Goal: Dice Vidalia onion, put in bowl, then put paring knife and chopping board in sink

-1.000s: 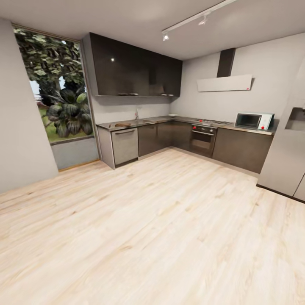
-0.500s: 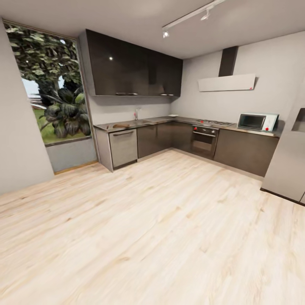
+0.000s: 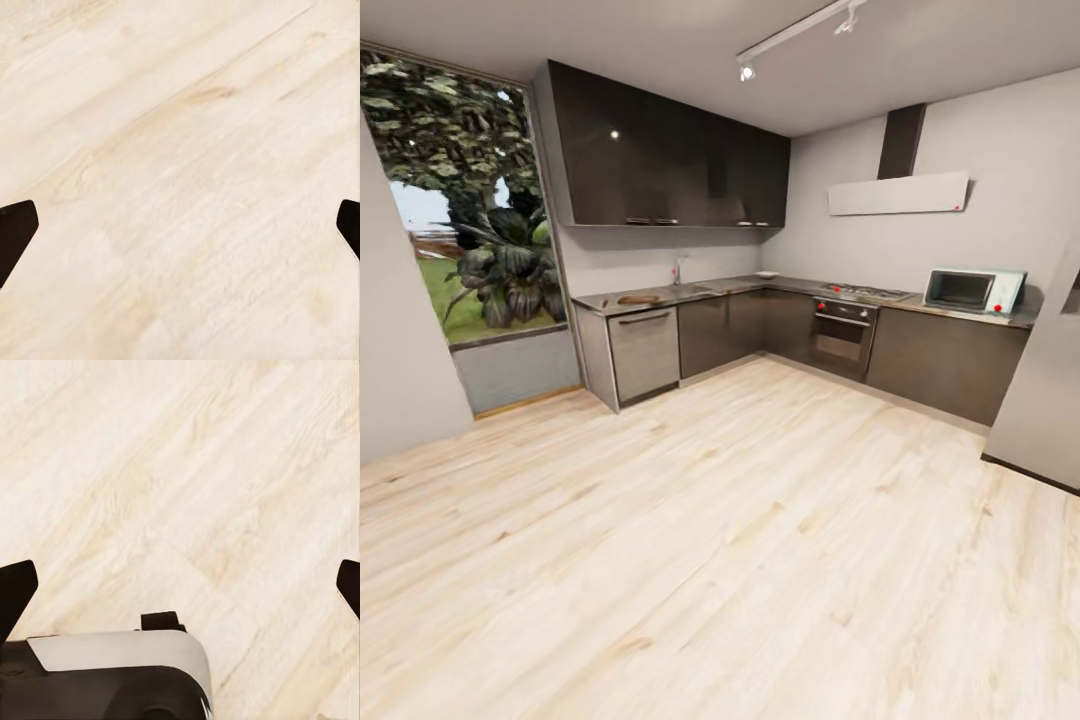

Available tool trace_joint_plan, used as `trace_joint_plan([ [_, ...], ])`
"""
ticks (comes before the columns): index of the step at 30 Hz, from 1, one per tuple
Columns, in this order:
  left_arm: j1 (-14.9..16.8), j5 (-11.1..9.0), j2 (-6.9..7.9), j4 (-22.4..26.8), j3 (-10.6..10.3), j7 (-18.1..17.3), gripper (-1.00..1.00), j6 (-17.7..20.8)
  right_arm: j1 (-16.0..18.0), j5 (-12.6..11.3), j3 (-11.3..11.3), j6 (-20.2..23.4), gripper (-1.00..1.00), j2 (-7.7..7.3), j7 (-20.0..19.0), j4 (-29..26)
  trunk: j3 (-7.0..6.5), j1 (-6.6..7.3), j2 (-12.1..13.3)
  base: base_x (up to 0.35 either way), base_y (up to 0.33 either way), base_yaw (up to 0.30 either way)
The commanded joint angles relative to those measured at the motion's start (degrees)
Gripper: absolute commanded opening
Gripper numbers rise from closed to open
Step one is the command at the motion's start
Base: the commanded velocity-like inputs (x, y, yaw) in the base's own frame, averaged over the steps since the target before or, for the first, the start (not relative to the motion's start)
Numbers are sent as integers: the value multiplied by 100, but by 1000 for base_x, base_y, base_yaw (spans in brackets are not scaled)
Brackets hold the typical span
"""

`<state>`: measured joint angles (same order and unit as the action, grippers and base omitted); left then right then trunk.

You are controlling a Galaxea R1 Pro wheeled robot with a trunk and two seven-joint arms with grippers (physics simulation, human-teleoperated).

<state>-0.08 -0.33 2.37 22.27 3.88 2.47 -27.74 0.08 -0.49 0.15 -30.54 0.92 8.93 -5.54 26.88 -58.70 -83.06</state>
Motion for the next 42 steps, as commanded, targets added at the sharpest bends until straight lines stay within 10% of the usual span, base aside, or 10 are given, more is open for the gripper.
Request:
trace_joint_plan([
  [1, -1, 0, 0, 5, -1, 13, 100, -10, 1, -1, 4, -19, 100, 2, 14, -5, 5, -3, -2, 294, -102, 0],
  [5, -1, 5, 0, 5, -1, 14, 100, -11, 1, 16, 1, -49, 100, -5, 9, -144, 5, -3, -2, 295, -102, 0],
  [19, -1, -1, -15, -6, -11, 8, 100, -4, 7, 50, 2, 826, 100, -251, 11, -3494, 5, -3, -2, 306, -47, 0],
  [42, -1, 10, -160, -151, -15, 9, 100, -9, 8, 21, -20, 368, 100, -301, 37, -3241, 5, -3, -2, 315, -45, 46],
])
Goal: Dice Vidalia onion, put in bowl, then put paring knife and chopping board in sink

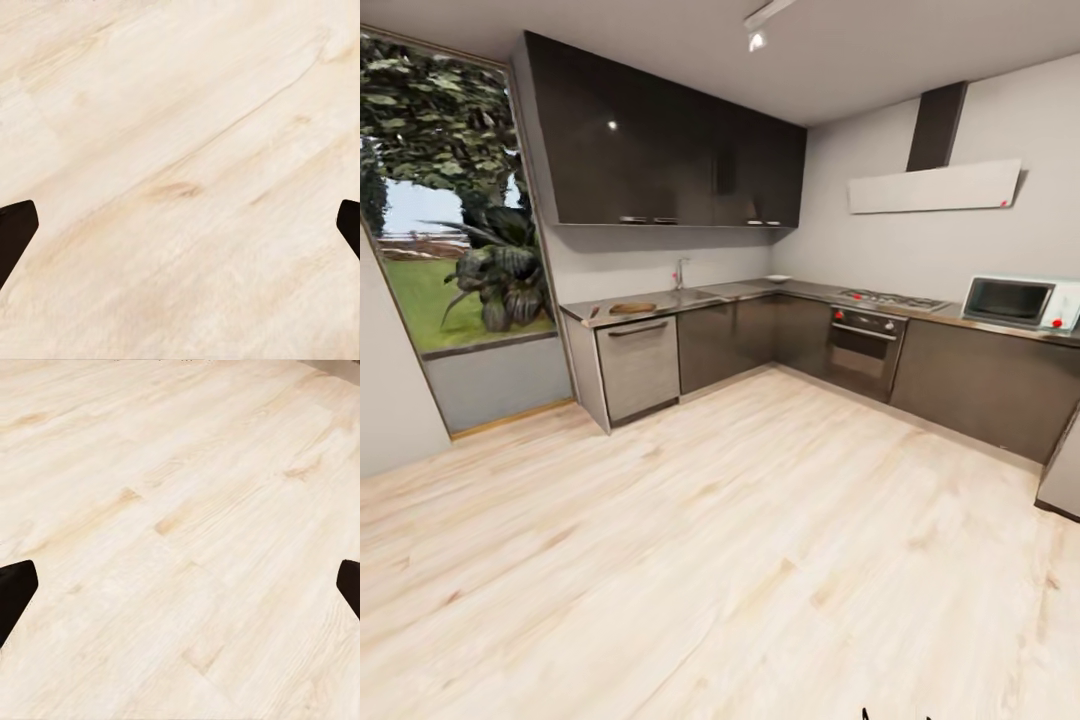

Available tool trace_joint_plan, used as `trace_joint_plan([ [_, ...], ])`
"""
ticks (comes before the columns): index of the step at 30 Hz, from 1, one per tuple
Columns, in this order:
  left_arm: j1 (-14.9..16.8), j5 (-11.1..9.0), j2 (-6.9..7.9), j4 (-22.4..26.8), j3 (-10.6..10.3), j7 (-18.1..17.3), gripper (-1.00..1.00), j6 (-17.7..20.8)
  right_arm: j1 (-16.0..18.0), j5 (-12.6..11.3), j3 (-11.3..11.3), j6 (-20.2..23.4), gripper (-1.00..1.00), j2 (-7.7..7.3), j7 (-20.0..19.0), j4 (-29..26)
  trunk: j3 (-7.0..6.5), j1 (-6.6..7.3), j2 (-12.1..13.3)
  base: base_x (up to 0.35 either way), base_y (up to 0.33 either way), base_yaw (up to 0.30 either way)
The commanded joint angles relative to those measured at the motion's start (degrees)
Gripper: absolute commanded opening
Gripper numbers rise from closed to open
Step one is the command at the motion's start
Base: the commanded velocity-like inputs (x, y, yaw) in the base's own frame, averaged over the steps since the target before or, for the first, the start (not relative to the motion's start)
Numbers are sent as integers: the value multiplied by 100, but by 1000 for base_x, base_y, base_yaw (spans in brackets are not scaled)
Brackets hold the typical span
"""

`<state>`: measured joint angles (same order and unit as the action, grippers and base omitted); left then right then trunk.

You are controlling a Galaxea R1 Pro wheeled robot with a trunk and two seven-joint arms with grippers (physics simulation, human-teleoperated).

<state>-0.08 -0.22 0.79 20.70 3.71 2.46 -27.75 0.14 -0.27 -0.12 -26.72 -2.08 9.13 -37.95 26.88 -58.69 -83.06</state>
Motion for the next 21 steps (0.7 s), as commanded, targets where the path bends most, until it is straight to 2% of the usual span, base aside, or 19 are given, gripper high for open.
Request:
trace_joint_plan([
  [1, -1, 1, -4, 5, 0, 10, 100, -9, 2, -1, 5, -15, 100, -2, 18, 11, 5, -3, -2, 315, -96, 255],
  [21, -1, 26, -64, 13, -16, 9, 100, -11, 2, 0, 12, -24, 100, 2, 19, 88, 5, -3, -2, 315, -108, 276],
])
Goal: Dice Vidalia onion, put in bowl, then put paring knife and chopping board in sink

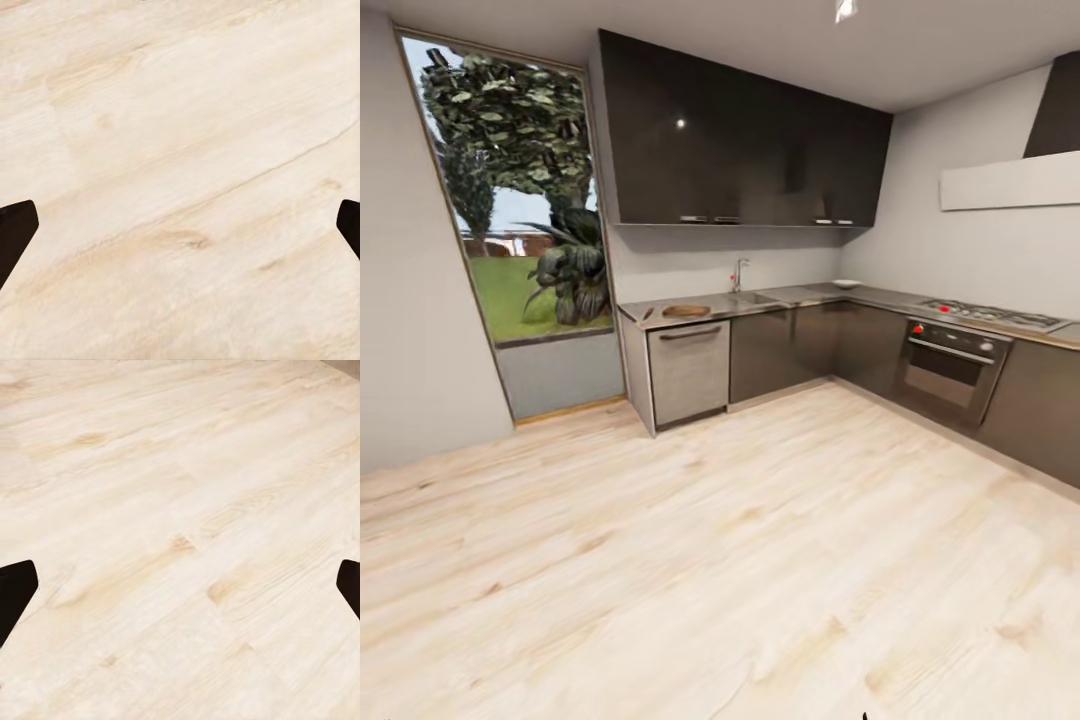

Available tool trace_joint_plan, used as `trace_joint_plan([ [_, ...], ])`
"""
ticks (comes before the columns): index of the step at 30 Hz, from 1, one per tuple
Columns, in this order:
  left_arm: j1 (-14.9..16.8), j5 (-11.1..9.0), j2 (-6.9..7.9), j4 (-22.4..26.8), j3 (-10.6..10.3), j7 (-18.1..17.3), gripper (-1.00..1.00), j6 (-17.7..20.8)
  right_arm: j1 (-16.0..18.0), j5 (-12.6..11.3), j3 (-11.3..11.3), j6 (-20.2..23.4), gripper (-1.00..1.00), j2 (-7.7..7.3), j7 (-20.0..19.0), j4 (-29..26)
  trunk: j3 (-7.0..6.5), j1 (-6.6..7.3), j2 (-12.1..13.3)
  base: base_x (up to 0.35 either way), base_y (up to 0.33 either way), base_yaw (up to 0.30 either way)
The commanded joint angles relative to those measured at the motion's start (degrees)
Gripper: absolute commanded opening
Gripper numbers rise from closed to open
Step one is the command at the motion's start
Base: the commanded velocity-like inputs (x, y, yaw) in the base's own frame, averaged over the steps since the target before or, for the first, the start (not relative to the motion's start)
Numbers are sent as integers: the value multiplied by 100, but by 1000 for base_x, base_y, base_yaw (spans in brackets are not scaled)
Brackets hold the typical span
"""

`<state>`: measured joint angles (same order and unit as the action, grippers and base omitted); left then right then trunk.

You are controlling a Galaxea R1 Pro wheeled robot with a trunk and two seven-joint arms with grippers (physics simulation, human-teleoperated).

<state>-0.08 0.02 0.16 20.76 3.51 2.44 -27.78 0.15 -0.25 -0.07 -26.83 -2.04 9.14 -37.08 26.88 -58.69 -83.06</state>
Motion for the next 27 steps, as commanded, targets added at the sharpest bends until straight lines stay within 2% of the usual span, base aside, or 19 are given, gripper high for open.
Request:
trace_joint_plan([
  [1, -1, -1, -8, 6, 4, 11, 100, -9, 2, -2, 7, -14, 100, -1, 18, 1, 5, -3, -2, 315, -128, 279],
  [27, -1, -17, -33, -2, 11, 11, 100, 0, 0, 11, 32, -16, 100, 4, 9, 8, 5, -3, -2, 315, -135, 279],
])
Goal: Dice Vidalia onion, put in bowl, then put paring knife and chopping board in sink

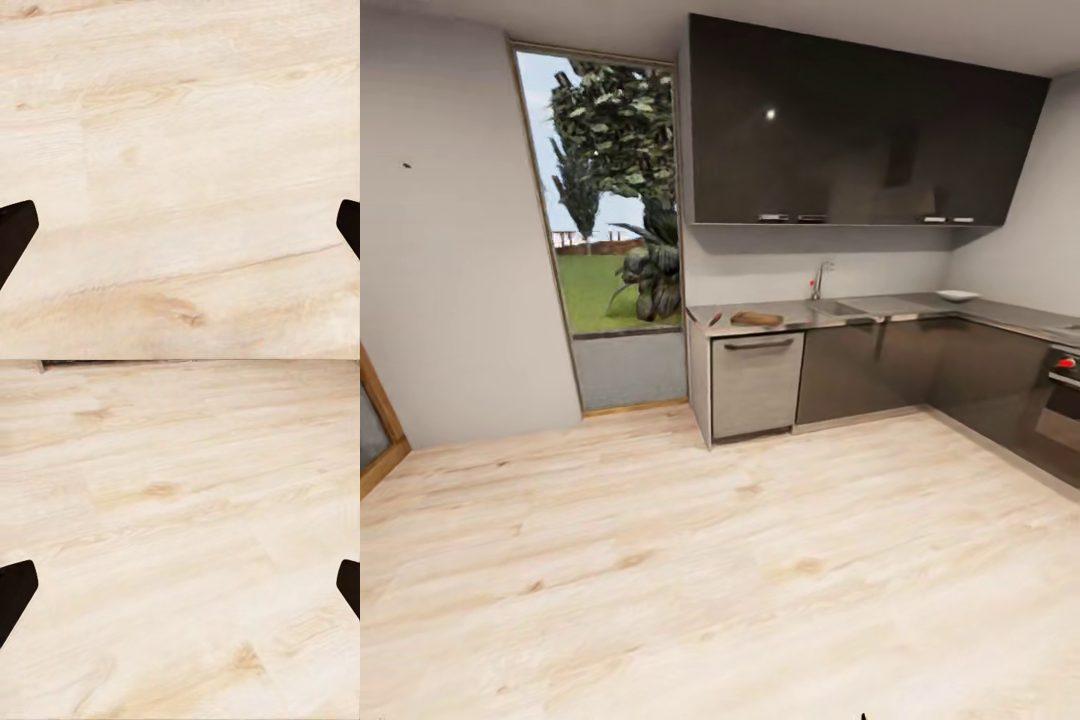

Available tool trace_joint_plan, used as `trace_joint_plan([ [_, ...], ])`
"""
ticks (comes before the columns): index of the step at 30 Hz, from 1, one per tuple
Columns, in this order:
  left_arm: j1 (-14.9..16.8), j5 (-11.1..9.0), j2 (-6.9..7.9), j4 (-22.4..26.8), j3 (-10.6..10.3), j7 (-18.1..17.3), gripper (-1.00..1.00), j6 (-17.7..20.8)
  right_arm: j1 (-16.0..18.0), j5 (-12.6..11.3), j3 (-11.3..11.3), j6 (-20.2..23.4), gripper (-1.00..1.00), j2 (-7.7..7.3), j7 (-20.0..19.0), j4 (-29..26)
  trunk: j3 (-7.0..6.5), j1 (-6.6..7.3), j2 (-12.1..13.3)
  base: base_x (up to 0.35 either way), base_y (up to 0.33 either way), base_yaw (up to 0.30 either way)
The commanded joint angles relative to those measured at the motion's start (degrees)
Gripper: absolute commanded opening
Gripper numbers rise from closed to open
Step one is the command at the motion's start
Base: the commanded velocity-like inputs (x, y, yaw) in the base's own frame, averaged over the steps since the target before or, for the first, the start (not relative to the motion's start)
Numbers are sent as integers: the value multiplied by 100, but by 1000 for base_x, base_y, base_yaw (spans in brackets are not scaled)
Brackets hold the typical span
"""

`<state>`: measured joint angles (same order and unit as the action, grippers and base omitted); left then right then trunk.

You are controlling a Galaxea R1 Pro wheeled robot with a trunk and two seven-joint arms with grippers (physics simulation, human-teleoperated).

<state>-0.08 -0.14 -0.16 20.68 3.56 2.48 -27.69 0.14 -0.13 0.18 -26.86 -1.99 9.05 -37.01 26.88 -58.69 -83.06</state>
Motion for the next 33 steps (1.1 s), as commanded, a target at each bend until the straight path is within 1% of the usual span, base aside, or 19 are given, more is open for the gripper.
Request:
trace_joint_plan([
  [1, -1, -1, -2, 6, 6, 7, 100, -8, 1, 1, 7, -16, 100, -1, 18, 1, 5, -3, -2, 315, -143, 279],
  [18, -1, 4, -2, 6, -3, 7, 100, -8, 1, 3, 6, -18, 100, -3, 18, 1, 5, -3, -2, 315, -146, 279],
  [27, -1, 21, -50, -2, -31, 7, 100, -11, 1, 2, 1, -25, 100, -9, 18, 1, 5, -3, -2, 308, -163, 273],
  [33, -1, 23, -54, -2, -34, 7, 100, -12, -1, 4, 5, -29, 100, -12, 18, 1, 5, -3, -2, 293, -178, 126],
])
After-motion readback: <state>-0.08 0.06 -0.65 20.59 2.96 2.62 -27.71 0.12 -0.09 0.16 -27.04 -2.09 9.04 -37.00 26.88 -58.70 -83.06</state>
